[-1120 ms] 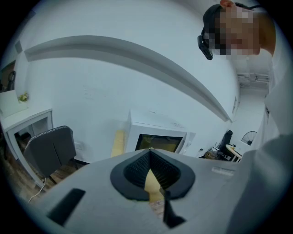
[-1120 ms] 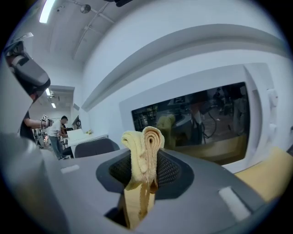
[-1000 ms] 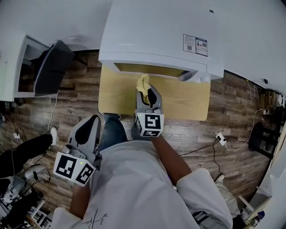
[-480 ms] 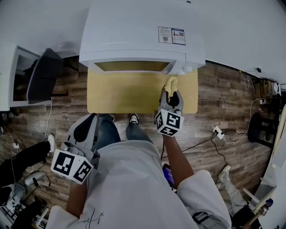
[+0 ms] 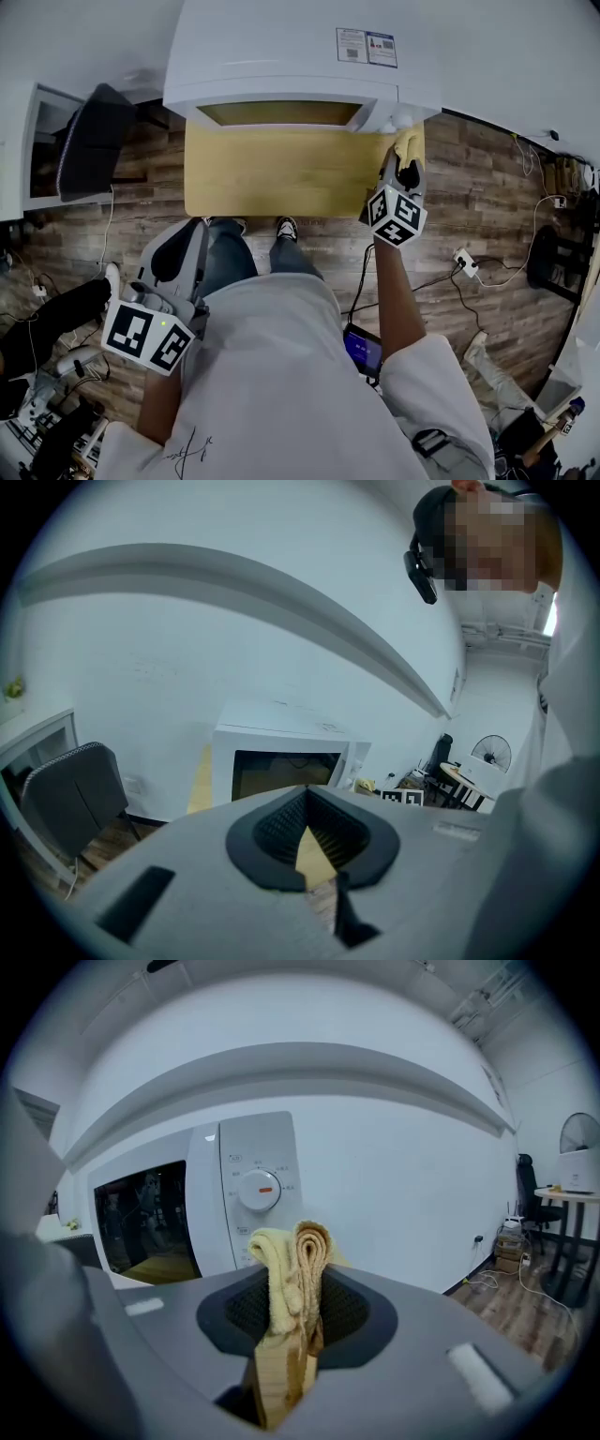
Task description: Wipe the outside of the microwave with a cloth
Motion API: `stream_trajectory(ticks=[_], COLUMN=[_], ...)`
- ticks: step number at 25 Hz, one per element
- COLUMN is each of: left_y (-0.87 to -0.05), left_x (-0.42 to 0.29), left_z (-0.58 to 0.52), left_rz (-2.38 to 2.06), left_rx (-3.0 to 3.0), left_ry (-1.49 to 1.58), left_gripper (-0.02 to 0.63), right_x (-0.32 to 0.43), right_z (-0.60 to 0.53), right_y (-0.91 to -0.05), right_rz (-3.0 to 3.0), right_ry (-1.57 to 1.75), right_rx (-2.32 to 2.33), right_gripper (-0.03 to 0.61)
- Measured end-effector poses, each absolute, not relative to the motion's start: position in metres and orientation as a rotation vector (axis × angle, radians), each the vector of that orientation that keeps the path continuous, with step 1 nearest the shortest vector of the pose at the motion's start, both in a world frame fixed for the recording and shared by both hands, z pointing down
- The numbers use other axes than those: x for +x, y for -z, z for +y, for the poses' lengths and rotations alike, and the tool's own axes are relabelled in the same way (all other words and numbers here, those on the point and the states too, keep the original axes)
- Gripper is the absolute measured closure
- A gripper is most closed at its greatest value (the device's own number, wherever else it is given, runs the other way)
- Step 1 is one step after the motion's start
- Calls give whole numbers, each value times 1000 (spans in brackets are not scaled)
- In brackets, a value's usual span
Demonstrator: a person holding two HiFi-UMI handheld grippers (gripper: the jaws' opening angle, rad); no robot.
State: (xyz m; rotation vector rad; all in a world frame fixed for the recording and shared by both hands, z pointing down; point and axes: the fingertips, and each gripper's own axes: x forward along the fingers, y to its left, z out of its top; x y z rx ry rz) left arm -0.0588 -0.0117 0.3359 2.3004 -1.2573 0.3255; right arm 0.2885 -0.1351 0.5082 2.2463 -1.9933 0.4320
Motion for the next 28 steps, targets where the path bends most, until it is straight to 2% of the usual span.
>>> stream_trajectory(ticks=[12, 28], left_y=[-338, -344], left_x=[-69, -74], left_z=[-11, -9], left_rz=[-1267, -1258], left_rx=[2285, 2269], left_ry=[-336, -341], left_gripper=[623, 623], right_x=[285, 279], right_z=[-146, -143], right_y=[-519, -521], right_rz=[-1965, -1809], right_ry=[-397, -498], right_rx=[2202, 2471], right_gripper=[463, 460])
